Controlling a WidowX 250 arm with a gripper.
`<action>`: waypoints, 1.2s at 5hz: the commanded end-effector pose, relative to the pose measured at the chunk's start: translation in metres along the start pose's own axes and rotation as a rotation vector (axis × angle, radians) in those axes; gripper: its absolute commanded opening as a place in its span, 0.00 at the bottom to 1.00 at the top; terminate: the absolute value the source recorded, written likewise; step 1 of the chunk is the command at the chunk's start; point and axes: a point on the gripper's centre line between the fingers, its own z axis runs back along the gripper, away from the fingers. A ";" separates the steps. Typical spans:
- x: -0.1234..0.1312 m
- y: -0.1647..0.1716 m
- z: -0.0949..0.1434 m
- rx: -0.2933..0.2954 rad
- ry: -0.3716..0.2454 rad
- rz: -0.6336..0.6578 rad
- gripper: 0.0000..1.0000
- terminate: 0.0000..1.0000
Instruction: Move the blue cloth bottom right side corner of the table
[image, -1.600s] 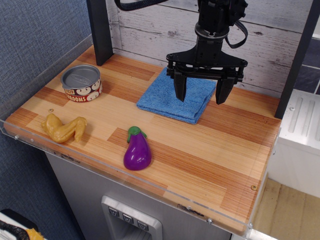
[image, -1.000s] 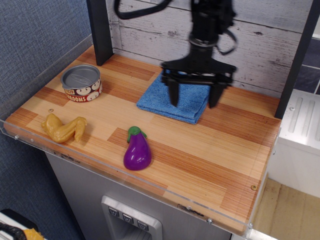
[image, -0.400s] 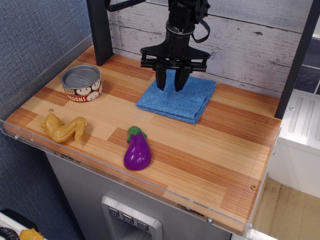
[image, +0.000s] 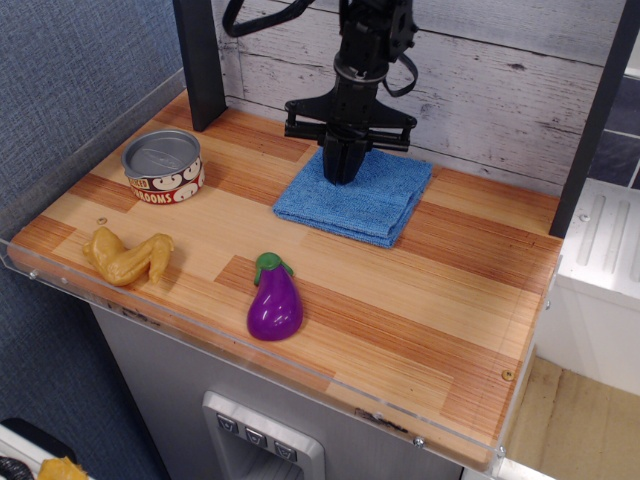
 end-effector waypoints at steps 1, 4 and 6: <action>0.001 -0.005 0.003 -0.054 -0.025 -0.021 0.00 0.00; -0.032 -0.044 0.003 -0.085 0.020 -0.068 0.00 0.00; -0.061 -0.071 0.013 -0.093 0.040 -0.115 0.00 0.00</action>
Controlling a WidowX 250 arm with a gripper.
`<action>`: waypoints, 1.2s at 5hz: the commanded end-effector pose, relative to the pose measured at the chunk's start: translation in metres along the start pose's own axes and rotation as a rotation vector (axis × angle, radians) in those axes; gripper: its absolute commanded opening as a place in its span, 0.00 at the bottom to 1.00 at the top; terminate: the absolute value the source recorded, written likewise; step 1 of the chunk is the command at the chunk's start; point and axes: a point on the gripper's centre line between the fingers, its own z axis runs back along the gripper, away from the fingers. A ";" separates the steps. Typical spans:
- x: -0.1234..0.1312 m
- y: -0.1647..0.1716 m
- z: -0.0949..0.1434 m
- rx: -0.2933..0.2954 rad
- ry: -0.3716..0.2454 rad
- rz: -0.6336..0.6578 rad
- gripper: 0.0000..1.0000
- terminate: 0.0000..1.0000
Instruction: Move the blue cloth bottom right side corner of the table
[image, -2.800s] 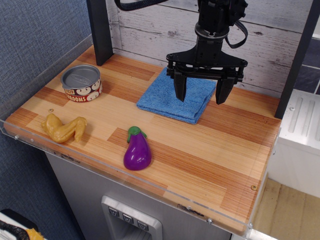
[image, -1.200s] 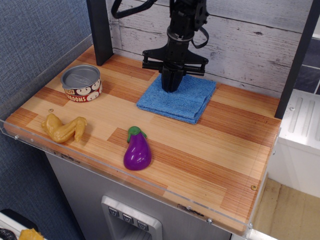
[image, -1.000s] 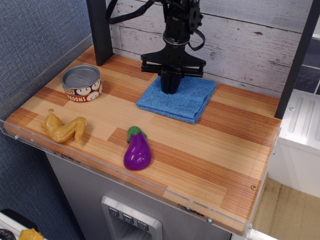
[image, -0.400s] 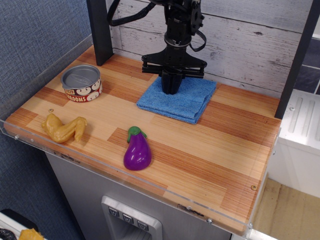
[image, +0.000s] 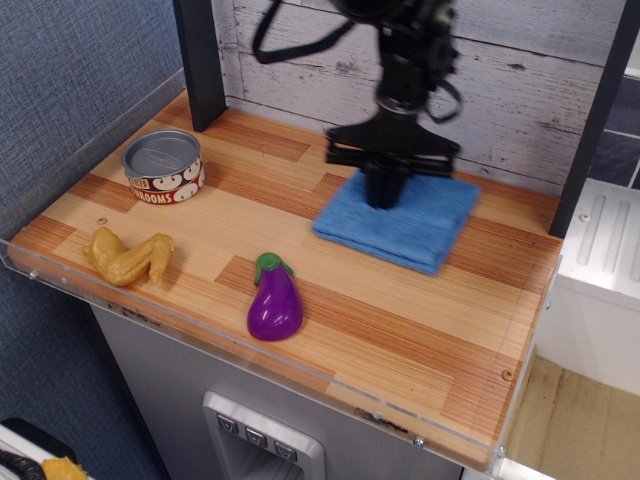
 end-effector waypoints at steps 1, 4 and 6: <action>-0.027 -0.024 0.008 -0.013 0.031 0.017 0.00 0.00; -0.085 -0.032 0.011 -0.102 -0.018 -0.006 0.00 0.00; -0.112 -0.011 0.003 -0.127 -0.022 0.003 0.00 0.00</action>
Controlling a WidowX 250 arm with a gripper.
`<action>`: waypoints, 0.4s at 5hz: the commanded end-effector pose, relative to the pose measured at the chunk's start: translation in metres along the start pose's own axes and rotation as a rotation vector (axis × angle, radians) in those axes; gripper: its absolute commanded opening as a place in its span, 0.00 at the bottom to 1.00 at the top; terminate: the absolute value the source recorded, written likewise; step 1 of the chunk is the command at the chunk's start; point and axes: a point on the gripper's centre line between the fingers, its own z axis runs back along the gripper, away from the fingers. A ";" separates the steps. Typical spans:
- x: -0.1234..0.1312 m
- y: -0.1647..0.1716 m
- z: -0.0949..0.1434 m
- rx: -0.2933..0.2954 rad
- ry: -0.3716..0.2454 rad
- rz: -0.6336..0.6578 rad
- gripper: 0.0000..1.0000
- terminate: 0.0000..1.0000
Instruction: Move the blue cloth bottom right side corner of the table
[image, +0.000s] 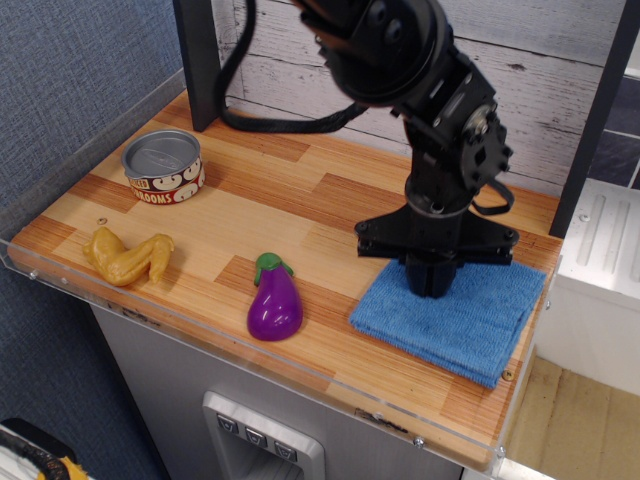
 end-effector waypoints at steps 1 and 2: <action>-0.036 0.018 -0.012 -0.008 0.017 -0.037 0.00 0.00; -0.051 0.025 -0.014 0.038 -0.006 -0.036 0.00 0.00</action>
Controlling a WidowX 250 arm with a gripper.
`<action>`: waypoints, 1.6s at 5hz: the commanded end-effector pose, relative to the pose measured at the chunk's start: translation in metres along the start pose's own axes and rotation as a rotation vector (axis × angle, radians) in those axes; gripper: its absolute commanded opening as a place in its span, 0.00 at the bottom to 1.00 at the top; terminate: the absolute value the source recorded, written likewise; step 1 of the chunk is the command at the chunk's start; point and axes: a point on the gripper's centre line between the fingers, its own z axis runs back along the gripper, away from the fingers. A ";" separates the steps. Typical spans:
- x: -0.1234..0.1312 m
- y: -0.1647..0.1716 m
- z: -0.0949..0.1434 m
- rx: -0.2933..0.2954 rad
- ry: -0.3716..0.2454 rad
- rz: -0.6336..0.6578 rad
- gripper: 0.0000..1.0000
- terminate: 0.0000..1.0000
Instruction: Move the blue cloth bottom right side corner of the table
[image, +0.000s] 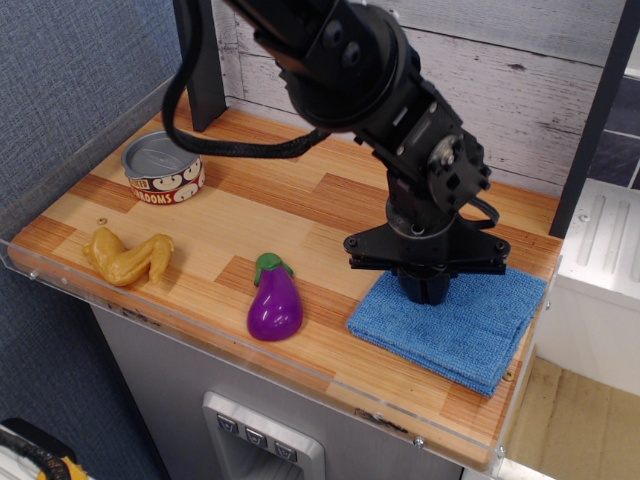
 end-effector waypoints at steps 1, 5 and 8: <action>-0.053 0.028 -0.013 0.138 0.095 -0.008 0.00 0.00; -0.055 0.042 0.028 0.123 0.095 0.036 0.00 0.00; -0.015 0.025 0.038 0.005 0.006 0.072 0.00 0.00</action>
